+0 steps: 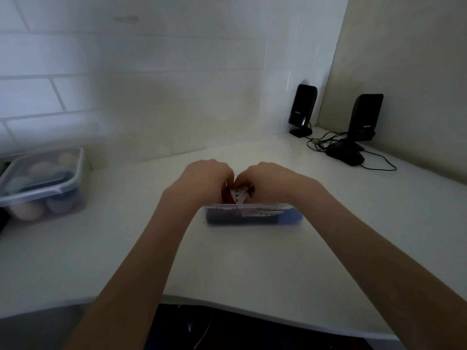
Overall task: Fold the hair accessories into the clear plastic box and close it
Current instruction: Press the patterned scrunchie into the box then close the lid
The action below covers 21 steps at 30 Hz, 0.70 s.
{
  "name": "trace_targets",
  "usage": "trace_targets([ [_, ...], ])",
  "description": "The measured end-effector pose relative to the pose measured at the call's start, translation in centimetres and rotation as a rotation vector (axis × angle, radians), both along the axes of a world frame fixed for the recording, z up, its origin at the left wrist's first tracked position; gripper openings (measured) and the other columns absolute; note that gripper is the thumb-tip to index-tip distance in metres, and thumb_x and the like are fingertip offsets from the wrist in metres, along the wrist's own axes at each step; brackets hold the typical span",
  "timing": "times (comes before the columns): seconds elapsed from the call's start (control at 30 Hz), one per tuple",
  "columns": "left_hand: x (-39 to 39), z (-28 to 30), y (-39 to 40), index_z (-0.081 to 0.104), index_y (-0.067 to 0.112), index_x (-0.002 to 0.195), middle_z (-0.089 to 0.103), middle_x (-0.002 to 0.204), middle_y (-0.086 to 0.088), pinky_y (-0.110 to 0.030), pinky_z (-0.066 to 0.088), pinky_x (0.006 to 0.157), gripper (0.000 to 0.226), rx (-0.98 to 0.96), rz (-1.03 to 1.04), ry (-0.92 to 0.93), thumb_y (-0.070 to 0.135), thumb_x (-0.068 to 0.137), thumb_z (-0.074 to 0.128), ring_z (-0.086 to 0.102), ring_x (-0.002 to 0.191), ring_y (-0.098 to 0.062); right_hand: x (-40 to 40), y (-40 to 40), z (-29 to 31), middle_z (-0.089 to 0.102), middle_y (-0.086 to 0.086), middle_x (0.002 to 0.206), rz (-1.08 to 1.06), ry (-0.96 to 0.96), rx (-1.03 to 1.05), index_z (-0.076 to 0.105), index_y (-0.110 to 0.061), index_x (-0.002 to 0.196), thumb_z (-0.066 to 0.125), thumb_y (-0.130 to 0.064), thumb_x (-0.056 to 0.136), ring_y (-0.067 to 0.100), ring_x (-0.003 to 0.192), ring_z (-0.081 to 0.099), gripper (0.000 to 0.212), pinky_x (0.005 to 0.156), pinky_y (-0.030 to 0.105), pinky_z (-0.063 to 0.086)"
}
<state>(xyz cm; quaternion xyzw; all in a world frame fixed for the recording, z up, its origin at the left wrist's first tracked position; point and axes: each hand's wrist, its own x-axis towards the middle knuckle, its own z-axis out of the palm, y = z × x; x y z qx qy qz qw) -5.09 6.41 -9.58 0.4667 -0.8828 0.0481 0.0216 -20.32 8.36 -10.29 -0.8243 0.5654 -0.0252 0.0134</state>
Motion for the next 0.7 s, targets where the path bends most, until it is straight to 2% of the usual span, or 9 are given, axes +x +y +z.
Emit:
trace_targets([
  [0.1, 0.1, -0.1, -0.5, 0.064, 0.028, 0.106, 0.069, 0.098, 0.006, -0.026, 0.037, 0.066, 0.032, 0.002, -0.017, -0.043, 0.038, 0.075, 0.068, 0.058, 0.08, -0.016, 0.1, -0.5, 0.2, 0.065, -0.007, 0.103, -0.033, -0.001, 0.095, 0.059, -0.032, 0.116, 0.077, -0.05, 0.062, 0.015, 0.085, 0.052, 0.059, 0.076, 0.032, 0.048],
  [0.23, 0.4, -0.3, -0.7, 0.06, 0.025, 0.11, 0.067, 0.105, 0.004, -0.026, 0.039, 0.072, 0.036, 0.053, -0.013, 0.014, 0.033, 0.077, 0.07, 0.06, 0.091, -0.017, -0.4, -0.6, -0.1, 0.063, -0.008, 0.112, -0.051, -0.09, 0.112, 0.054, -0.034, 0.116, 0.078, -0.049, 0.06, 0.014, 0.092, 0.052, 0.062, 0.085, 0.035, 0.049],
  [0.3, 0.9, -0.1, -0.4, 0.06, 0.024, 0.11, 0.066, 0.103, 0.005, -0.026, 0.043, 0.073, 0.037, 0.15, -0.014, 0.128, 0.026, 0.075, 0.073, 0.061, 0.09, -0.016, -1.1, -0.4, -0.2, 0.063, -0.01, 0.112, -0.038, -0.224, 0.148, 0.052, -0.035, 0.116, 0.077, -0.046, 0.063, 0.012, 0.096, 0.057, 0.059, 0.084, 0.03, 0.048],
  [0.4, 2.3, 0.2, -0.1, 0.062, 0.024, 0.105, 0.062, 0.096, 0.008, -0.023, 0.05, 0.072, 0.036, 0.338, -0.05, 0.375, 0.006, 0.075, 0.072, 0.064, 0.087, -0.011, -2.4, 0.2, 0.8, 0.058, -0.02, 0.112, -0.002, -0.347, 0.262, 0.046, -0.04, 0.124, 0.073, -0.036, 0.073, 0.002, 0.096, 0.061, 0.059, 0.073, 0.013, 0.045],
  [0.47, 3.2, 0.3, 0.0, 0.066, 0.025, 0.099, 0.065, 0.092, 0.011, -0.016, 0.05, 0.072, 0.035, 0.345, -0.081, 0.5, -0.004, 0.079, 0.063, 0.062, 0.086, -0.001, -3.5, 0.8, 2.0, 0.056, -0.027, 0.113, 0.04, -0.422, 0.295, 0.049, -0.041, 0.124, 0.071, -0.034, 0.076, -0.005, 0.095, 0.061, 0.053, 0.066, 0.006, 0.048],
  [0.53, 3.7, 0.1, -0.2, 0.071, 0.023, 0.092, 0.067, 0.084, 0.015, -0.003, 0.045, 0.069, 0.038, 0.211, -0.073, 0.659, -0.009, 0.082, 0.052, 0.06, 0.079, 0.01, -4.6, 1.2, 2.5, 0.06, -0.025, 0.112, 0.055, -0.525, 0.177, 0.058, -0.039, 0.116, 0.067, -0.034, 0.082, -0.005, 0.091, 0.062, 0.035, 0.069, 0.005, 0.048],
  [0.6, 3.8, -0.5, -0.7, 0.07, 0.022, 0.09, 0.067, 0.081, 0.014, 0.003, 0.037, 0.062, 0.038, 0.039, 0.003, 0.832, -0.007, 0.084, 0.046, 0.058, 0.073, 0.009, -5.4, 1.1, 2.0, 0.064, -0.016, 0.103, -0.028, -0.698, -0.06, 0.064, -0.032, 0.108, 0.062, -0.028, 0.088, 0.006, 0.082, 0.062, 0.021, 0.067, 0.007, 0.047],
  [0.67, 3.7, -1.3, -1.5, 0.066, 0.021, 0.097, 0.065, 0.085, 0.008, -0.005, 0.04, 0.058, 0.028, -0.054, 0.106, 0.961, 0.002, 0.086, 0.049, 0.056, 0.07, 0.001, -5.8, 0.7, 0.9, 0.061, -0.006, 0.099, -0.213, -0.827, -0.288, 0.061, -0.024, 0.108, 0.057, -0.021, 0.091, 0.013, 0.075, 0.054, 0.018, 0.063, 0.01, 0.044],
  [0.7, 3.6, -1.8, -1.9, 0.062, 0.02, 0.103, 0.063, 0.089, 0.004, -0.014, 0.044, 0.06, 0.021, -0.045, 0.171, 0.991, 0.01, 0.088, 0.052, 0.055, 0.069, -0.004, -6.0, 0.5, 0.3, 0.059, 0.001, 0.103, -0.319, -0.833, -0.359, 0.059, -0.021, 0.111, 0.055, -0.02, 0.092, 0.013, 0.078, 0.052, 0.02, 0.067, 0.017, 0.045],
])
